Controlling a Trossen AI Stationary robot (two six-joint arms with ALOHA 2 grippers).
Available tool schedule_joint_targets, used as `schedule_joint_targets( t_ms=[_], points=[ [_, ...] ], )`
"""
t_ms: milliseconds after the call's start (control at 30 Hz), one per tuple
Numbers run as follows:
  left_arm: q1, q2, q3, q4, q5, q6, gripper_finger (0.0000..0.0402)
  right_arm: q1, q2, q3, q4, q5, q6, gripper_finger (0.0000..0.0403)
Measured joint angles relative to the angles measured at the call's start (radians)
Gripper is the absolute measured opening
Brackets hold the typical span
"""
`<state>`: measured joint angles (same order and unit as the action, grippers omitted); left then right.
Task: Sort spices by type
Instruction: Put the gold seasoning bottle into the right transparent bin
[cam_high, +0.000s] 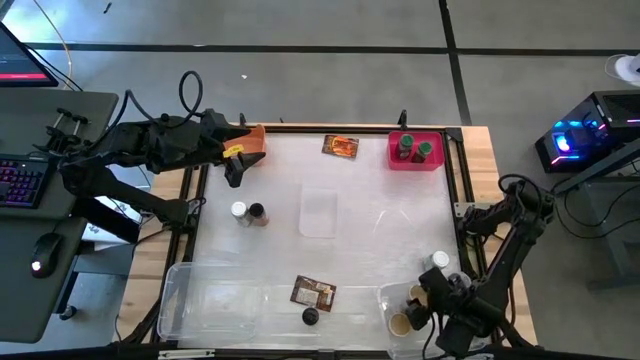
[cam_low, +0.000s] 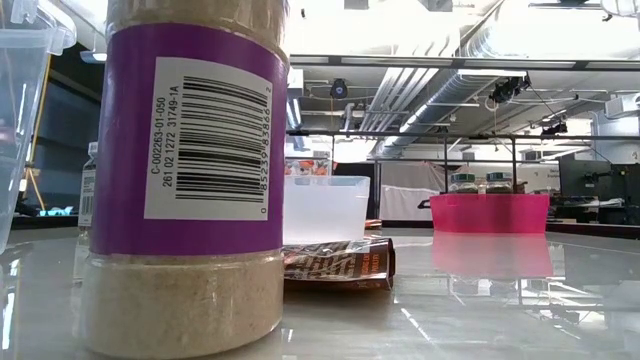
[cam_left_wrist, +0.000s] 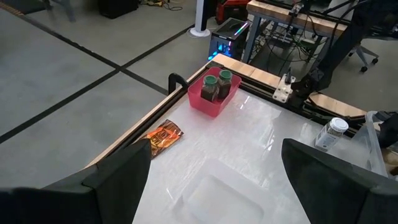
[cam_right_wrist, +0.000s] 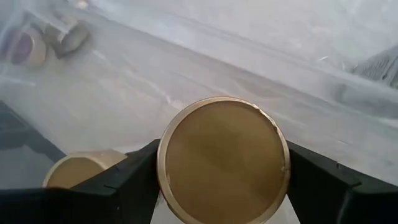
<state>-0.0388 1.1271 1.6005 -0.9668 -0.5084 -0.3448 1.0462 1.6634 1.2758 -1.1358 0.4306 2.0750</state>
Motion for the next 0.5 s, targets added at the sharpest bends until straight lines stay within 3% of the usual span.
schedule_joint_targets(
  t_ms=[167, 500],
  points=[
    [0.0, 0.0, 0.0, 0.0, 0.0, 0.0, 0.0346, 0.001, 0.0, 0.0, -0.001, 0.074, -0.007, 0.0287],
    [0.0, 0.0, 0.0, 0.0, 0.0, 0.008, 0.0346, -0.006, 0.0, -0.01, -0.065, -0.02, -0.06, 0.0287]
  ],
)
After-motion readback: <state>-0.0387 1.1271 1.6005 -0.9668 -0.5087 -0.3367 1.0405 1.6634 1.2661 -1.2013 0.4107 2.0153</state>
